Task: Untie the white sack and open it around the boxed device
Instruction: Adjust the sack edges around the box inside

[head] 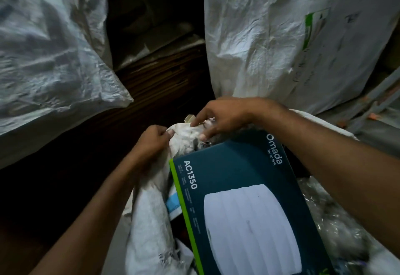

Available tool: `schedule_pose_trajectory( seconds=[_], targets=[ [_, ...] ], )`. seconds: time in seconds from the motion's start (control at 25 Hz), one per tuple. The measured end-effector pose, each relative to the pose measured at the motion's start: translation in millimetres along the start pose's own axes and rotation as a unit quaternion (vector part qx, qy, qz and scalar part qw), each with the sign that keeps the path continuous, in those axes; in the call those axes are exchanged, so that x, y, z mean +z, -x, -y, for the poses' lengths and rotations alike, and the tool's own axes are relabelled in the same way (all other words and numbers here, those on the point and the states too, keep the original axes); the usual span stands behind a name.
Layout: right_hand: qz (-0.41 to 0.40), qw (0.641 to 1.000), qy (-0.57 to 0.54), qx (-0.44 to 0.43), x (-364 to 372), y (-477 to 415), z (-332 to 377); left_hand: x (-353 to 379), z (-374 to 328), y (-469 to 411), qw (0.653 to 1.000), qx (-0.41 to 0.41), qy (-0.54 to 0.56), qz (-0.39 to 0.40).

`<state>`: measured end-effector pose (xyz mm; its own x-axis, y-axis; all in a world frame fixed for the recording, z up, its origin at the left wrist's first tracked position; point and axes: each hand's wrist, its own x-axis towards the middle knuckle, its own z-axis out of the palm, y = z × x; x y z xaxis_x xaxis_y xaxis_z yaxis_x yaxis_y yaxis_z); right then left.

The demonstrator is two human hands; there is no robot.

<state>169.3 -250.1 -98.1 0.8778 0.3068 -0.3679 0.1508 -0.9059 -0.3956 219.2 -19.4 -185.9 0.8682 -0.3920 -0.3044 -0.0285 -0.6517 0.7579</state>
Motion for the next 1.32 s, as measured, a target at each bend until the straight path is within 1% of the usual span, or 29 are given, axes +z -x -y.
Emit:
schedule_pose_trajectory(
  seconds=[0.04, 0.08, 0.12, 0.16, 0.2, 0.24, 0.28, 0.32, 0.36, 0.44, 0.48, 0.56, 0.6, 0.64, 0.68, 0.72, 0.76, 0.8, 0.84, 0.88, 0.92, 0.96, 1.0, 1.04, 1.08, 1.16, 1.24, 1.28, 1.32],
  targets=[
    [-0.009, 0.999, 0.032, 0.002, 6, -8, 3, -3, 7, -6, 0.987, -0.066, 0.137, 0.042],
    [-0.034, 0.998, 0.054, 0.016, 12, -16, 4, -5, 15, -10, 0.957, -0.133, 0.242, 0.090],
    [-0.052, 0.996, 0.062, 0.036, 16, -22, 6, -3, 21, -10, 0.930, -0.183, 0.296, 0.119],
    [-0.058, 0.994, 0.067, 0.058, 19, -26, 7, 2, 24, -12, 0.921, -0.197, 0.317, 0.113],
    [-0.051, 0.993, 0.076, 0.076, 22, -31, 8, 5, 21, -8, 0.938, -0.168, 0.292, 0.080],
    [-0.041, 0.991, 0.086, 0.091, 25, -35, 10, 6, 17, -4, 0.968, -0.113, 0.223, 0.030],
    [-0.031, 0.989, 0.093, 0.107, 27, -39, 10, 2, 14, 3, 0.993, -0.049, 0.109, -0.014],
    [-0.026, 0.988, 0.095, 0.120, 29, -42, 11, -4, 13, 17, 0.999, 0.004, 0.001, -0.037],
    [-0.021, 0.987, 0.095, 0.130, 30, -43, 11, -9, 9, 37, 0.995, 0.022, -0.087, -0.041],
    [-0.028, 0.985, 0.094, 0.138, 28, -41, 18, -12, 13, 78, 0.978, -0.003, -0.205, -0.051],
    [-0.037, 0.985, 0.093, 0.138, 27, -38, 23, -8, 14, 96, 0.970, -0.021, -0.235, -0.062],
    [-0.049, 0.989, 0.070, 0.120, 27, -35, 41, 1, 24, 110, 0.963, -0.003, -0.247, -0.104],
    [-0.040, 0.992, 0.054, 0.105, 28, -33, 52, 2, 31, 111, 0.972, -0.002, -0.204, -0.114],
    [-0.023, 0.994, 0.048, 0.092, 31, -31, 62, 0, 42, 107, 0.987, -0.015, -0.114, -0.117],
    [-0.005, 0.995, 0.060, 0.084, 35, -31, 71, -3, 54, 100, 0.993, -0.048, 0.009, -0.110],
    [0.009, 0.993, 0.082, 0.081, 39, -30, 80, -8, 63, 96, 0.977, -0.097, 0.166, -0.089],
    [0.013, 0.991, 0.101, 0.084, 42, -30, 87, -9, 69, 95, 0.940, -0.150, 0.302, -0.059],
    [0.005, 0.990, 0.113, 0.088, 45, -30, 95, -10, 74, 97, 0.905, -0.184, 0.382, -0.038],
    [-0.013, 0.988, 0.123, 0.088, 47, -30, 103, -9, 75, 98, 0.896, -0.190, 0.401, -0.028],
    [-0.033, 0.987, 0.133, 0.085, 48, -30, 114, -9, 73, 100, 0.907, -0.175, 0.380, -0.031],
    [-0.051, 0.985, 0.144, 0.086, 49, -29, 126, -9, 70, 105, 0.933, -0.143, 0.325, -0.058],
    [-0.075, 0.981, 0.154, 0.088, 52, -27, 138, -12, 69, 112, 0.959, -0.105, 0.244, -0.094],
    [-0.097, 0.978, 0.162, 0.093, 58, -20, 150, -16, 65, 125, 0.978, -0.069, 0.145, -0.130],
    [-0.120, 0.972, 0.177, 0.095, 65, -8, 160, -17, 63, 140, 0.984, -0.045, 0.056, -0.165],
    [-0.141, 0.966, 0.197, 0.087, 75, 7, 169, -15, 59, 158, 0.982, -0.040, -0.008, -0.182],
    [-0.181, 0.956, 0.224, 0.063, 102, 42, 189, -6, 58, 188, 0.982, -0.050, -0.053, -0.174],
    [-0.223, 0.953, 0.192, 0.071, 138, 79, 207, 2, 62, 200, 0.980, -0.047, -0.076, -0.179],
    [-0.236, 0.953, 0.169, 0.087, 156, 93, 213, 3, 65, 199, 0.979, -0.048, -0.070, -0.187],
    [-0.229, 0.957, 0.145, 0.104, 173, 107, 220, 2, 70, 194, 0.979, -0.057, -0.034, -0.192]
  ],
)
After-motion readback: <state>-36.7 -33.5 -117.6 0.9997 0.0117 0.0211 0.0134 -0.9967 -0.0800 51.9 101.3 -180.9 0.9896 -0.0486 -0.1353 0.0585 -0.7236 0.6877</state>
